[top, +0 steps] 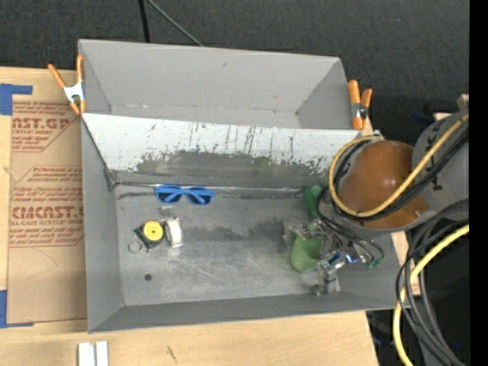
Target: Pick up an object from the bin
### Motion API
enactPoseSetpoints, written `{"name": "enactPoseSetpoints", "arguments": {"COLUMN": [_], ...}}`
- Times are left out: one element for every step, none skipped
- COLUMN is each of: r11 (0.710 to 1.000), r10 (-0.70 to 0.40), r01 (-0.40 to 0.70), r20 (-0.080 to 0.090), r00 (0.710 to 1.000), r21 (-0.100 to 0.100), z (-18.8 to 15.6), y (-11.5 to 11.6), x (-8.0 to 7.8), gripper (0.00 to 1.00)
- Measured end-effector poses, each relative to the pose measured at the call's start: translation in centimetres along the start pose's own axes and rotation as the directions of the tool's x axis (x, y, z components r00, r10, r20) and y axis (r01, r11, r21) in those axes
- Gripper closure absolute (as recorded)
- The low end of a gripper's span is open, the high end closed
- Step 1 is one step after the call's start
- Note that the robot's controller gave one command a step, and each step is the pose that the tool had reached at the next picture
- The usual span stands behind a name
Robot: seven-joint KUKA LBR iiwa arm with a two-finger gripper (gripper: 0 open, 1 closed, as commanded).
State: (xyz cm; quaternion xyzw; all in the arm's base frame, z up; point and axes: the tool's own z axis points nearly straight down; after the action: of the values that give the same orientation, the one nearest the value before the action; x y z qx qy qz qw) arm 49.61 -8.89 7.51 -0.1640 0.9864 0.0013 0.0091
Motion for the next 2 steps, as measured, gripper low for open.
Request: {"name": "enactPoseSetpoints", "arguments": {"r11": [1.000,1.000], "r10": [-0.024,-0.025], "r01": [0.024,0.025], "r20": [0.001,0.002], "r00": [1.000,1.000], "r21": [-0.003,-0.002], "z": [0.05,-0.05], "y": [-4.92,-4.78], "x": [-0.83,-0.91], "gripper": [0.00,1.00]}}
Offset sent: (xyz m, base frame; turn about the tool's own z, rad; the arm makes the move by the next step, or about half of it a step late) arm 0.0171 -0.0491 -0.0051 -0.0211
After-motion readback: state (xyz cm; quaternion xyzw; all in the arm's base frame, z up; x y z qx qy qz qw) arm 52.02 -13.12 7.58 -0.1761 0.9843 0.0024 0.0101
